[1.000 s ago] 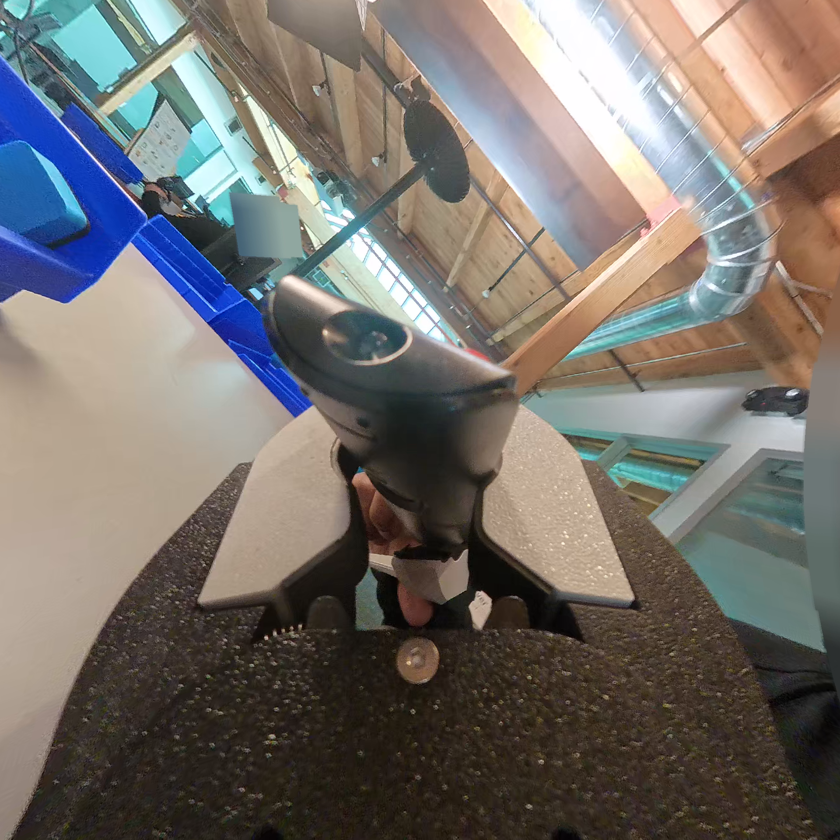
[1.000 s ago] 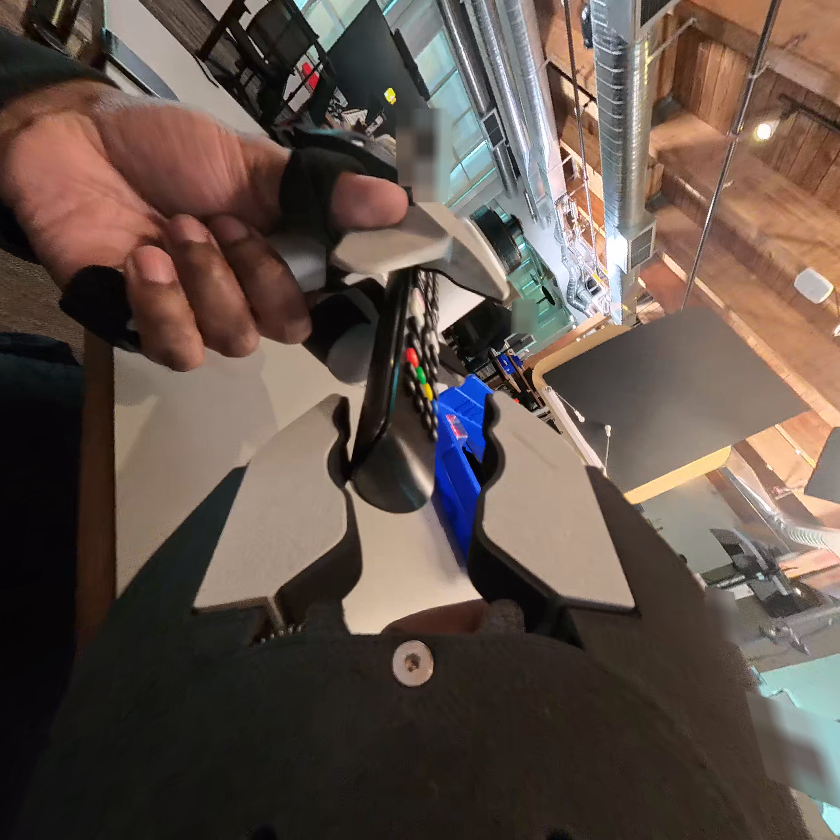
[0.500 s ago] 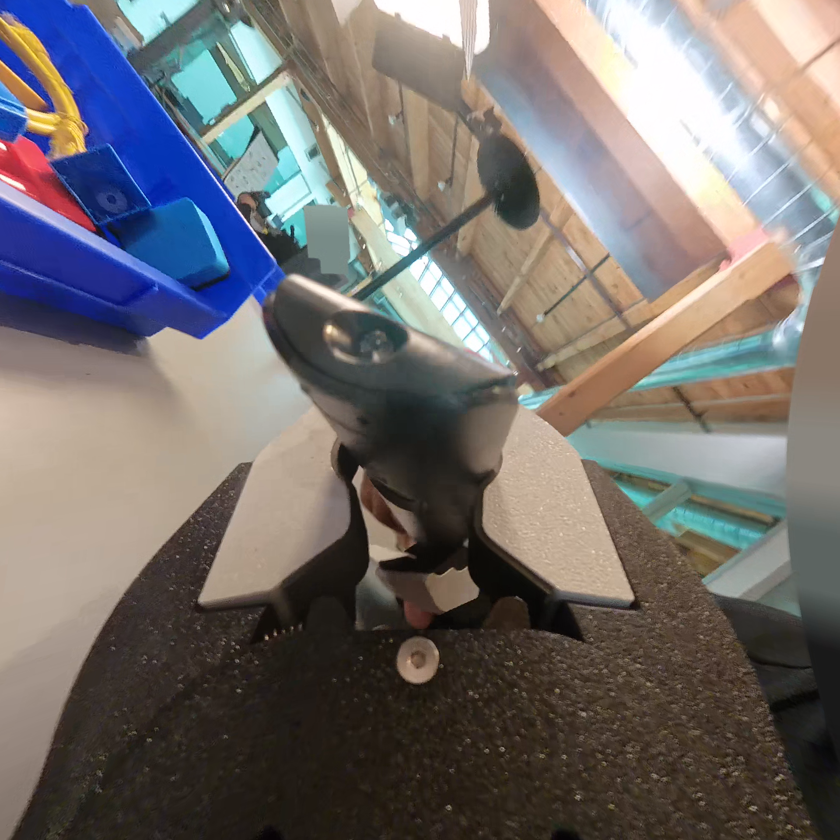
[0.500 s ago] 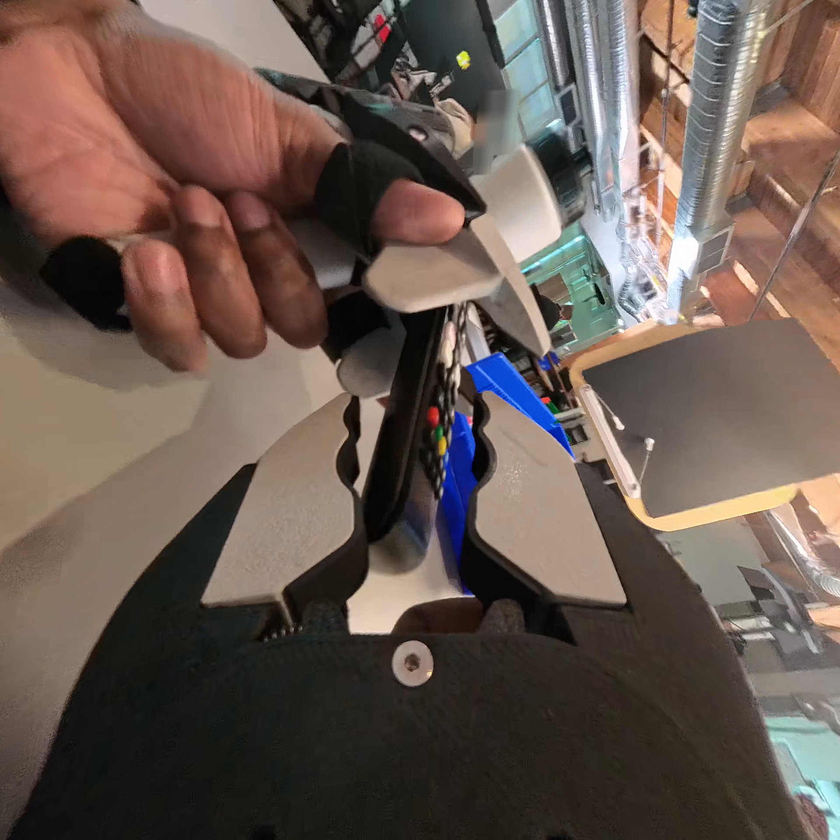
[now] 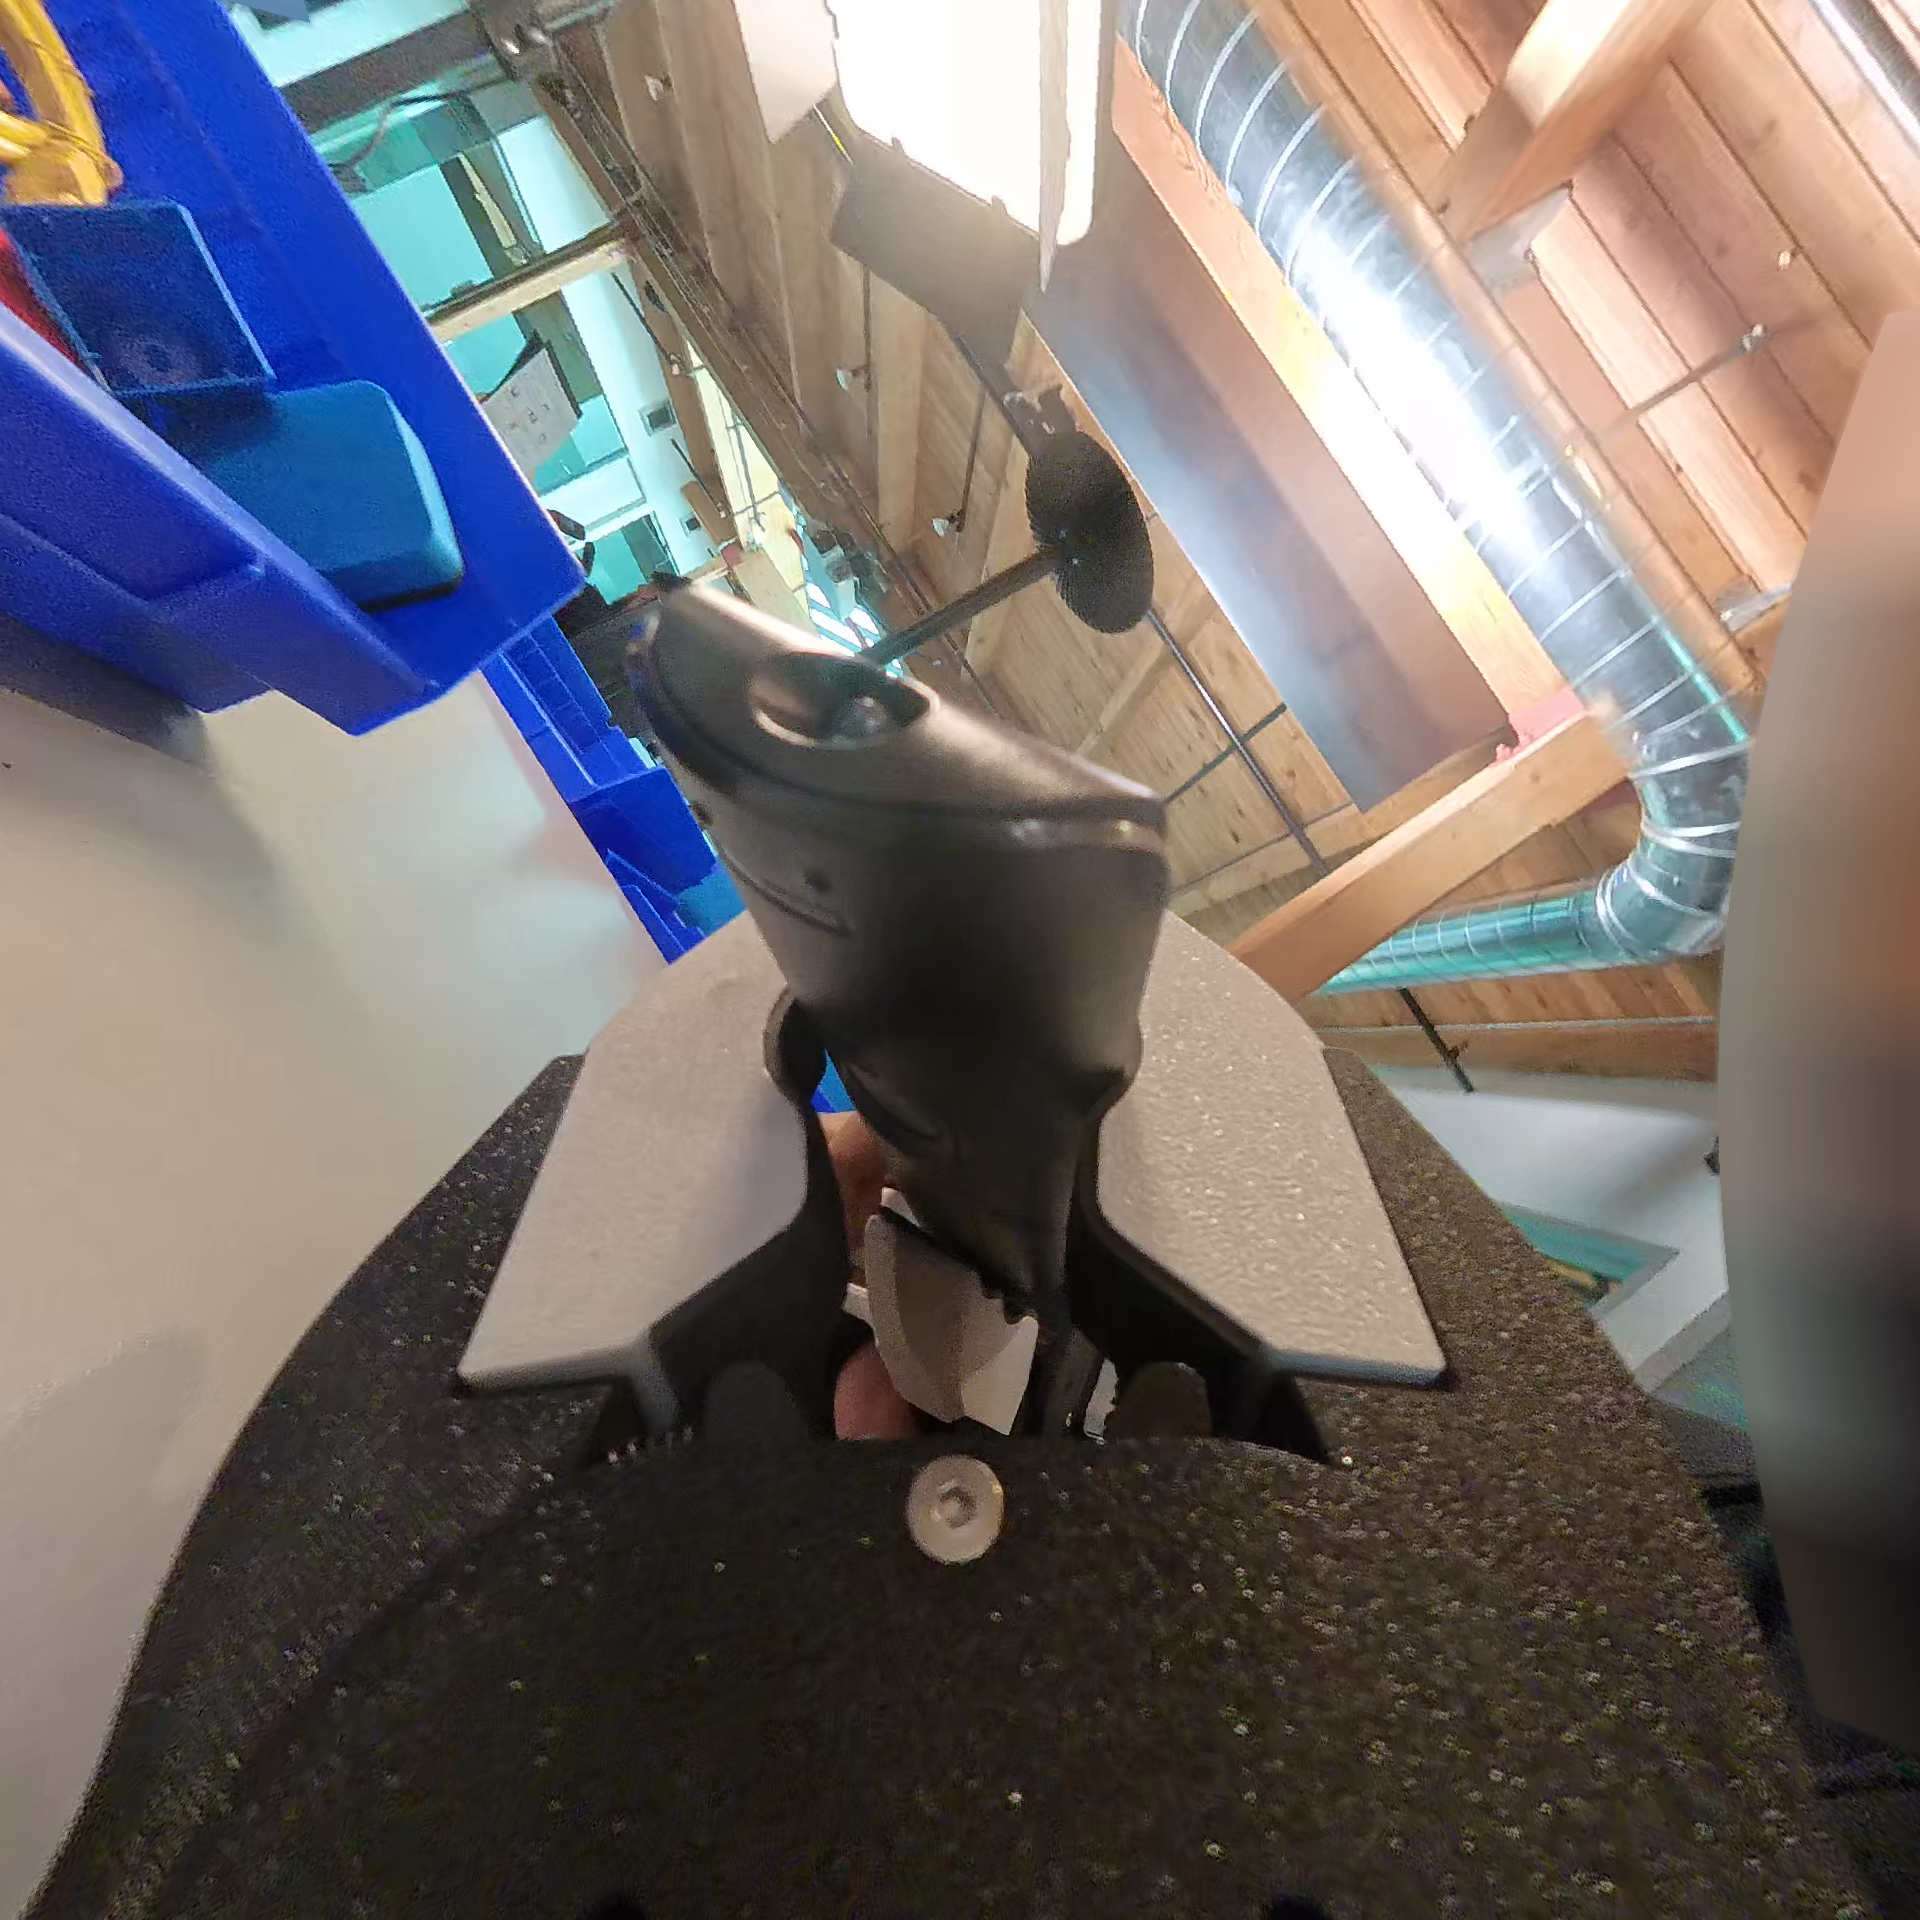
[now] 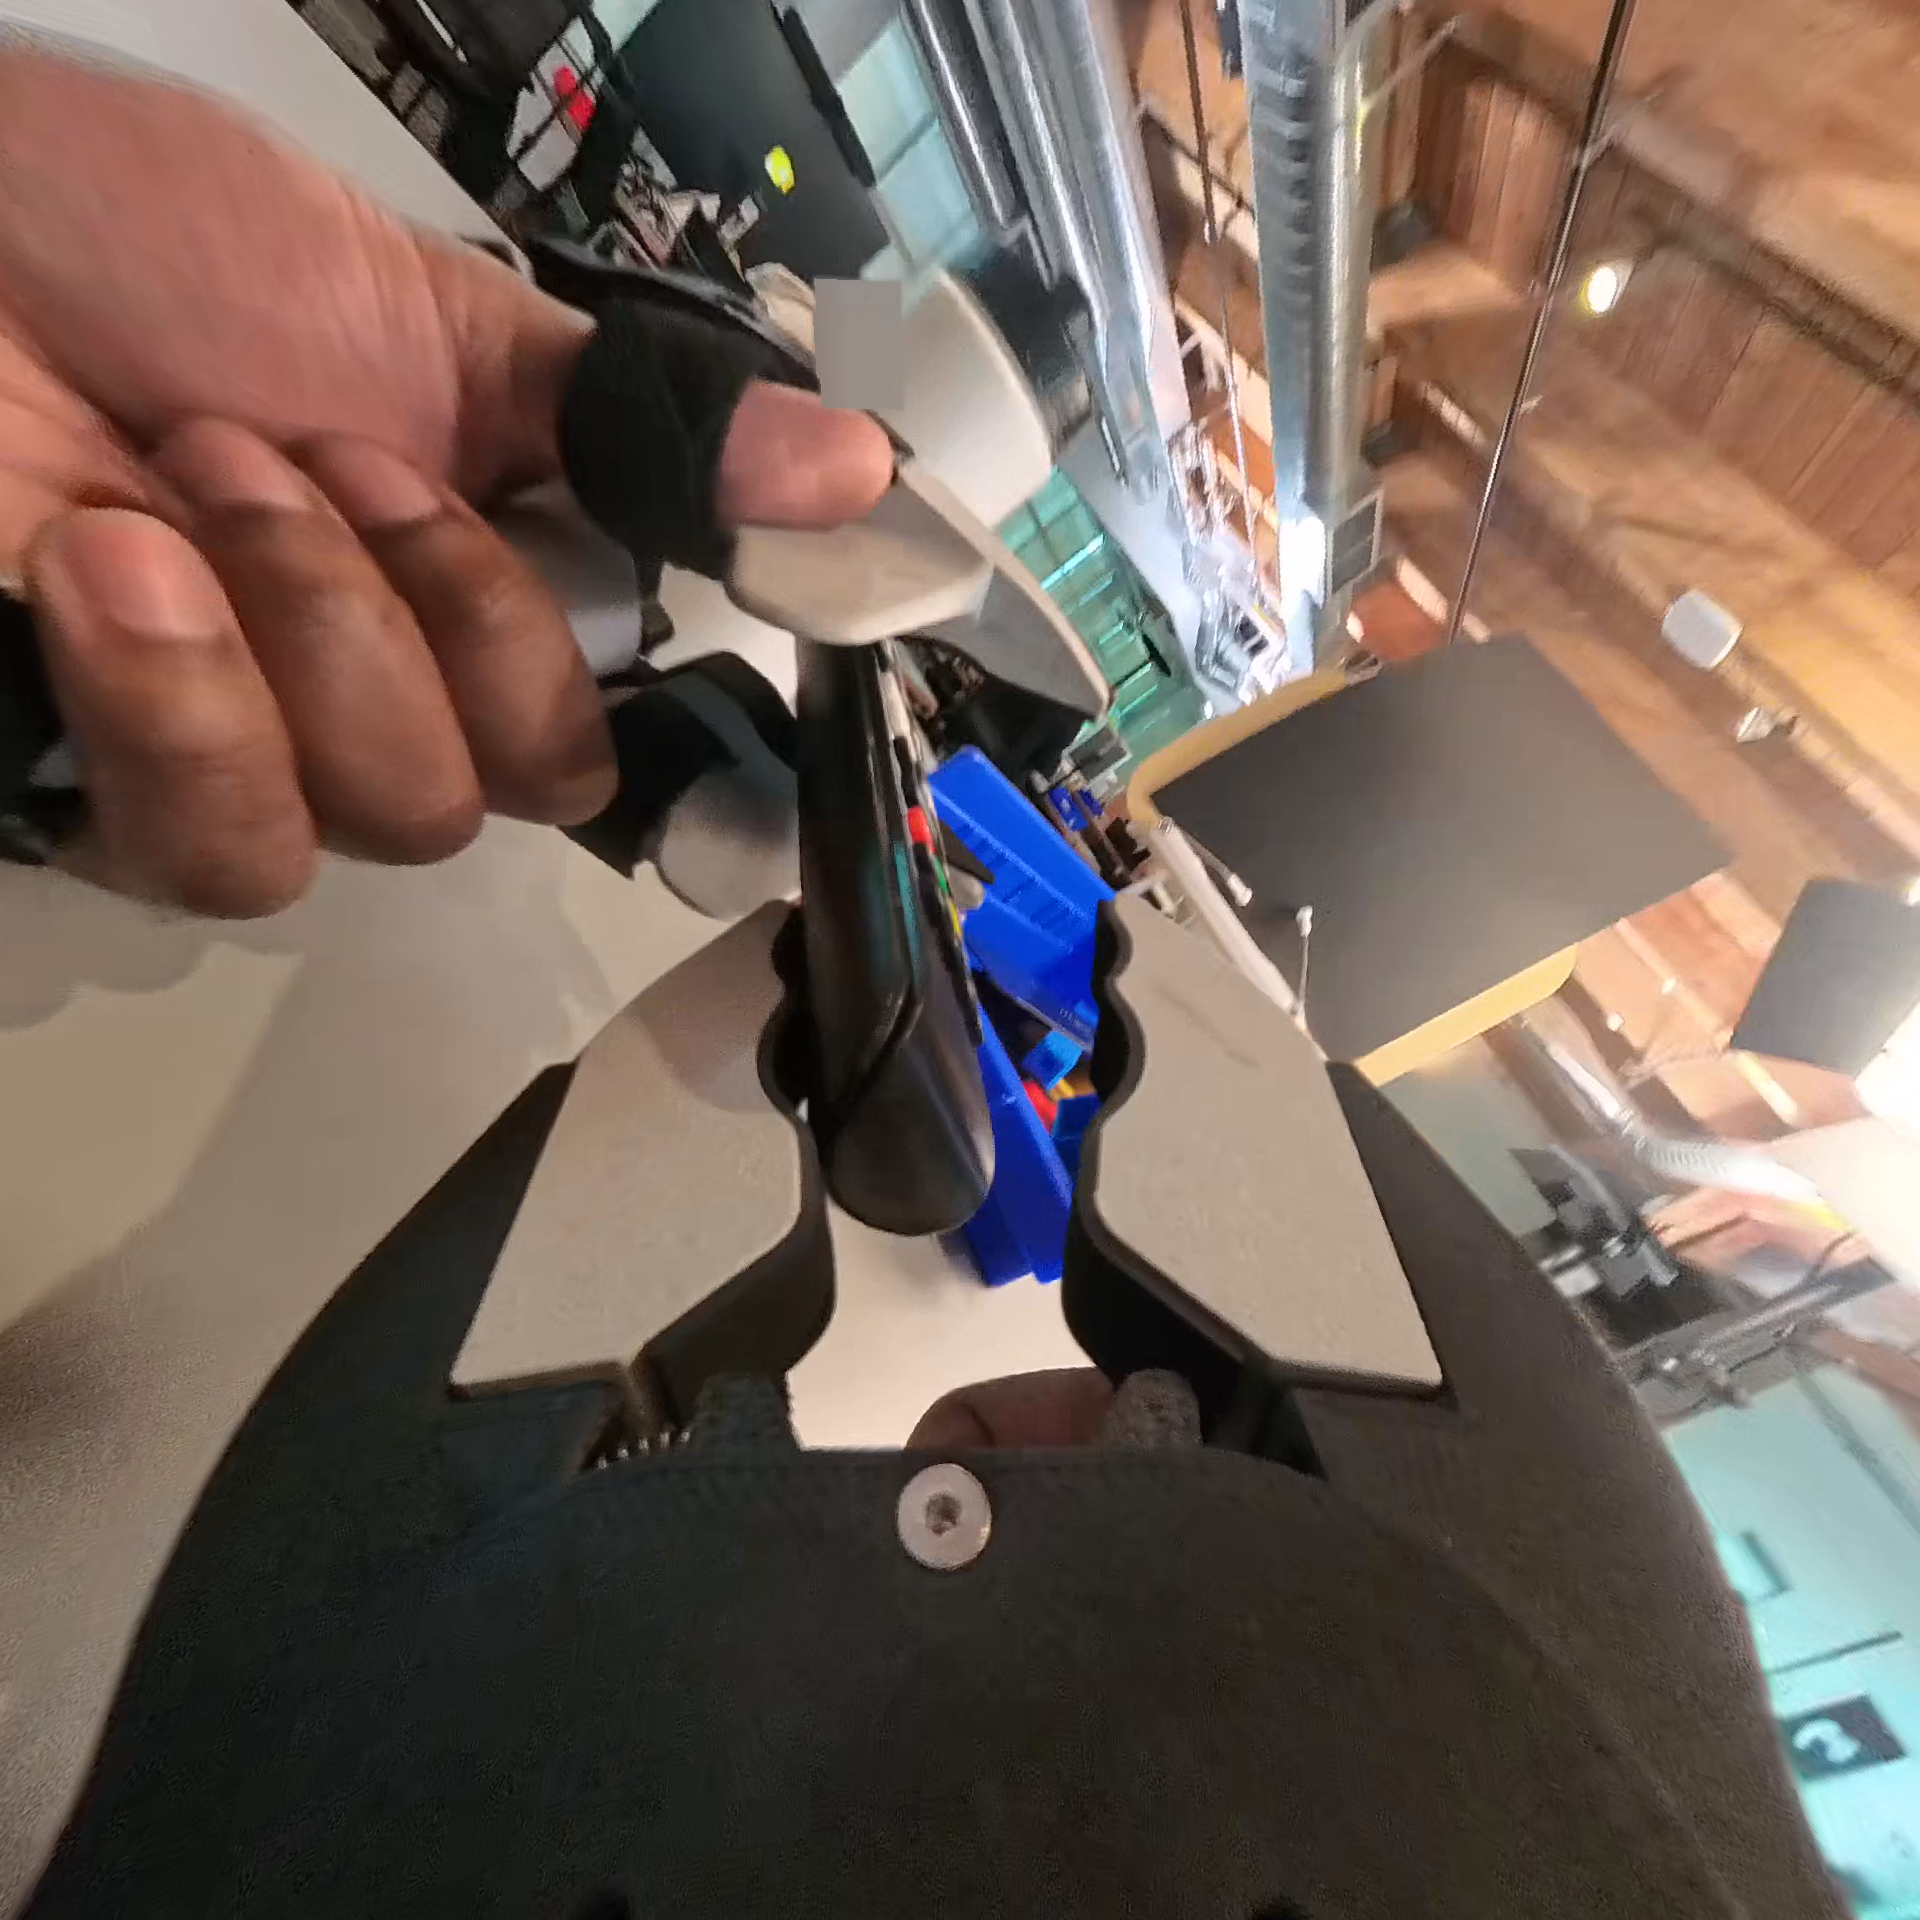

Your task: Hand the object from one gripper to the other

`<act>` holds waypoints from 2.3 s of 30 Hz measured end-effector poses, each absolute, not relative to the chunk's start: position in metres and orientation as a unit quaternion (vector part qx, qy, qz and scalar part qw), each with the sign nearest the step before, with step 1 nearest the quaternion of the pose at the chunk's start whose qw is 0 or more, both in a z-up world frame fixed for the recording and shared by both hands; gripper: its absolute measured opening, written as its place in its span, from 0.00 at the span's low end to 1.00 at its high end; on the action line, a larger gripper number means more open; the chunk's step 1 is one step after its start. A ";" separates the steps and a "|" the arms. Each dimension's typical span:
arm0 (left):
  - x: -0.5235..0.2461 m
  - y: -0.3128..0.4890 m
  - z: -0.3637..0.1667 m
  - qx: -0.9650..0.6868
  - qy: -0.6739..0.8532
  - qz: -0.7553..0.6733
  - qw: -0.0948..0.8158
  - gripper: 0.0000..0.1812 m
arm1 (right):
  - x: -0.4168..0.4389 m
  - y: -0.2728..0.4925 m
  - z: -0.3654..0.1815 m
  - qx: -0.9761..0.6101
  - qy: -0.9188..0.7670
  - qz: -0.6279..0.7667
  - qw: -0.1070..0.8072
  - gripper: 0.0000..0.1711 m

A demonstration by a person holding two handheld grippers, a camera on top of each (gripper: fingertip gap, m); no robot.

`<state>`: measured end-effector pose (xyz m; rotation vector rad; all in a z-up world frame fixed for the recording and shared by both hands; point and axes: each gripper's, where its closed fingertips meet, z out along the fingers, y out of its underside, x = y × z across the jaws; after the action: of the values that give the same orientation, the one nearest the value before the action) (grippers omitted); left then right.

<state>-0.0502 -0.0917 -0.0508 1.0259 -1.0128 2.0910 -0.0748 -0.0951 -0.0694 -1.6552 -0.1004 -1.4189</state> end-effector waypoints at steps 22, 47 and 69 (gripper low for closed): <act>-0.146 -0.049 0.039 0.045 -0.491 0.867 0.070 0.48 | -0.166 -0.082 0.038 -0.526 0.003 -0.343 0.778 0.15; -0.087 -0.021 0.057 0.055 -0.484 0.688 -0.538 0.15 | -0.094 -0.066 0.004 -0.610 0.236 -0.189 0.732 0.32; -0.094 -0.046 0.035 -0.089 -0.411 0.411 -0.809 0.25 | -0.139 -0.045 0.006 -0.634 0.291 -0.106 0.708 0.15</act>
<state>-0.0942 -0.0463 0.0348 -0.7587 -3.5134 3.5129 -0.1394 -0.0450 0.0058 -1.4084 0.6471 -0.2351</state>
